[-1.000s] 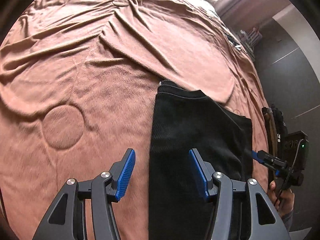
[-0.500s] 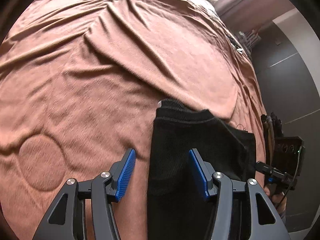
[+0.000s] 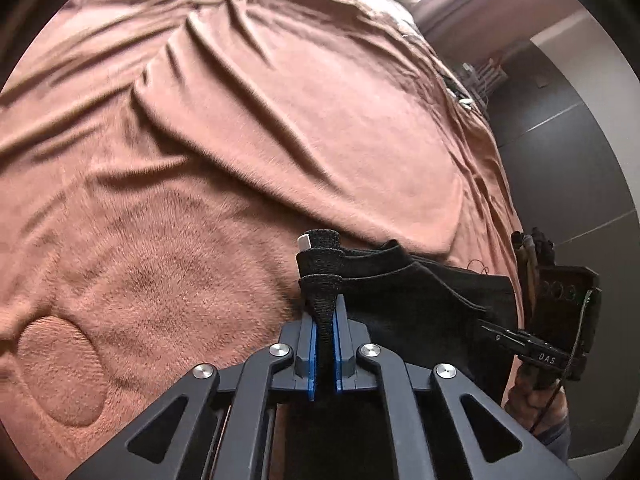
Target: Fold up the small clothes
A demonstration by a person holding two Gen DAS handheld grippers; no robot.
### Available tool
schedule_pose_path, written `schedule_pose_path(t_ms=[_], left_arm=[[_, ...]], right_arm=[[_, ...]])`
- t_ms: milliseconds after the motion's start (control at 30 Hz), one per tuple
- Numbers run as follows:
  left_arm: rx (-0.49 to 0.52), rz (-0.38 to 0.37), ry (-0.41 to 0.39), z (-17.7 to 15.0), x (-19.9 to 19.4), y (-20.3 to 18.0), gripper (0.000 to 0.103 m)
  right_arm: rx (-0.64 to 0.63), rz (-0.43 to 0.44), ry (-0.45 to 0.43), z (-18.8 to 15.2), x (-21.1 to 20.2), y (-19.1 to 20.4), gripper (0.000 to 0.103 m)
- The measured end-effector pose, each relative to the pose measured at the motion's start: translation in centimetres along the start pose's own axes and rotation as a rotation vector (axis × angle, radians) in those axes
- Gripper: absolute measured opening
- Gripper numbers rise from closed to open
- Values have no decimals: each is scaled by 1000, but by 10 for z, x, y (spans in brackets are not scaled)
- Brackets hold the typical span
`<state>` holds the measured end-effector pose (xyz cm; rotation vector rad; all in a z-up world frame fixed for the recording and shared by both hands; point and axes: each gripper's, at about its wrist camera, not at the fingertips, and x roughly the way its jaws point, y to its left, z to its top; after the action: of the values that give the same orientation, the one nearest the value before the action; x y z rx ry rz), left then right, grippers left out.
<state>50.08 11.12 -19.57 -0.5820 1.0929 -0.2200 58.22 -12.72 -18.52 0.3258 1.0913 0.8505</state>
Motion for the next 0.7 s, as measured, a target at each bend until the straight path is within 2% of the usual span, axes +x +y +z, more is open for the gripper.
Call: schedule_pose_path(t_ms=[100, 400, 700], left_arm=[[18, -9, -37, -3, -14, -10, 5], [72, -43, -117, -12, -72, -47, 4], [137, -98, -206, -24, -136, -106, 4]], right_arm=[[-2, 4, -30, -5, -13, 13, 8], [-119, -97, -125, -29, -63, 74, 8], [-212, -152, -250, -73, -153, 122, 8]])
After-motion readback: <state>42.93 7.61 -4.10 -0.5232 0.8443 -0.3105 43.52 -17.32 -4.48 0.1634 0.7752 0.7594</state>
